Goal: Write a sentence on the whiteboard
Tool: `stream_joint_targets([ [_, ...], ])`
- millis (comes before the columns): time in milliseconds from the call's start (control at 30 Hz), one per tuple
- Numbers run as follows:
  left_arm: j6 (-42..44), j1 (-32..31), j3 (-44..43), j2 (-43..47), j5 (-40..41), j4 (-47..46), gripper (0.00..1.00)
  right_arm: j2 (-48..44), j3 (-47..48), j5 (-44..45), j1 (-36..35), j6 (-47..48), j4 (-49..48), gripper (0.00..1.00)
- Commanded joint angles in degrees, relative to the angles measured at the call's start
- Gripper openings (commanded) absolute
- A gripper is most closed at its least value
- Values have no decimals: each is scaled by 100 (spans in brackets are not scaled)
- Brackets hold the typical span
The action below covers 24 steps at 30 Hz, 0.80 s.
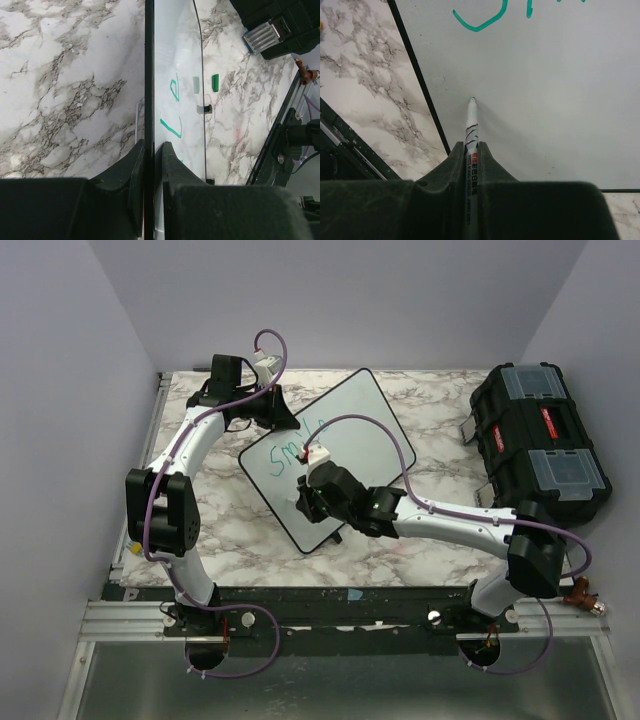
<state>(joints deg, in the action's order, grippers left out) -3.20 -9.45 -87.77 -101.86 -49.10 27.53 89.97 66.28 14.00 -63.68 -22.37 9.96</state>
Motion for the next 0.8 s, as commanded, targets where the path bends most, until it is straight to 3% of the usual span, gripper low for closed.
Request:
stream_joint_targets([
  [0, 619, -75, 0, -55, 199, -62, 0, 150, 39, 197, -31, 40, -228, 1],
  [767, 634, -74, 8, -31, 225, -38, 0, -252, -920, -135, -99, -288, 83, 1],
])
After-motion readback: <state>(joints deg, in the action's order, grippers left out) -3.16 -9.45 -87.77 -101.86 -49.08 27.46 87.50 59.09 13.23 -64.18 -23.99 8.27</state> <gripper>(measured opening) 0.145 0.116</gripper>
